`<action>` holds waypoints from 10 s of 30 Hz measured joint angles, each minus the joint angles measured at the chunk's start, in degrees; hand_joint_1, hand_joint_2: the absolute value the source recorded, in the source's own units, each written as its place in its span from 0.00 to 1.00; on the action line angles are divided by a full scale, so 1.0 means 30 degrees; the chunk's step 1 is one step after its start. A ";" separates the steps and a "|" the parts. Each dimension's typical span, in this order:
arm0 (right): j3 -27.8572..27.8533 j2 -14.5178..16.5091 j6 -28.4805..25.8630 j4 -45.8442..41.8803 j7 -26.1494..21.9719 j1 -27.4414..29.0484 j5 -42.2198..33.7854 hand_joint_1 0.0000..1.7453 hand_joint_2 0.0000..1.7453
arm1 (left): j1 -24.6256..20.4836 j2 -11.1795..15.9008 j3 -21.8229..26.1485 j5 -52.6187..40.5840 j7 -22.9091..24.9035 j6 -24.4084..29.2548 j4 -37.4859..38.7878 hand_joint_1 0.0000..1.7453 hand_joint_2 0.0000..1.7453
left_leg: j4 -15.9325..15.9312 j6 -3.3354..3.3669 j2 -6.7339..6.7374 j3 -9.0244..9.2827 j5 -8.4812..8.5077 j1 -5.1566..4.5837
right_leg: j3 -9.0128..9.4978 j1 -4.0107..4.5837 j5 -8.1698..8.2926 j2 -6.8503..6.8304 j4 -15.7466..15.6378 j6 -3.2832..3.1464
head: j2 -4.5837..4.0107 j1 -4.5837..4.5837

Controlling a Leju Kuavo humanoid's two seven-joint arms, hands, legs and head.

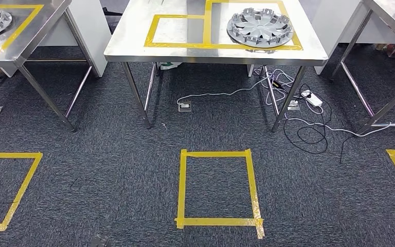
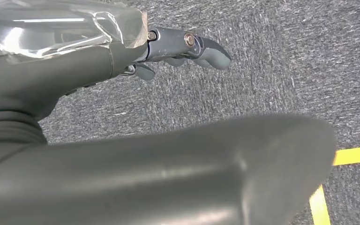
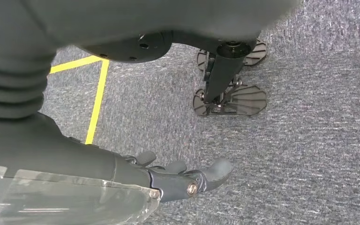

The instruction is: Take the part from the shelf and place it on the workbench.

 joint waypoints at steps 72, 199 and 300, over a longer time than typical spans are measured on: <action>0.1330 0.0404 -0.0554 0.0541 -0.0796 0.0143 -0.0860 0.00 0.00 | 0.0128 0.1003 0.1155 -0.0082 -0.0477 0.2714 0.0306 0.00 0.00 | 0.0958 0.0975 -0.0718 0.0241 -0.1131 -0.0093 | -0.0911 -0.0045 0.0169 0.1580 0.0788 0.0001 | 0.0000 -0.0024; 0.1206 0.0567 -0.0574 0.0791 -0.1306 0.0255 -0.1253 0.00 0.00 | -0.0114 0.0708 0.1126 -0.0944 0.0184 0.2971 0.0346 0.00 0.00 | -0.1320 0.0655 -0.0340 0.1272 -0.0189 0.0192 | -0.1335 0.0404 -0.0151 0.1342 0.1144 -0.0293 | 0.0000 -0.0011; 0.1136 0.0534 -0.0521 0.0860 -0.1597 0.0359 -0.1169 0.00 0.00 | 0.0207 0.0556 0.0668 -0.1286 0.0303 0.3377 0.0199 0.00 0.00 | -0.0138 0.0050 0.2198 0.0605 -0.0832 0.0093 | 0.0200 -0.0139 -0.0890 -0.1296 0.0234 0.0576 | 0.0000 0.0097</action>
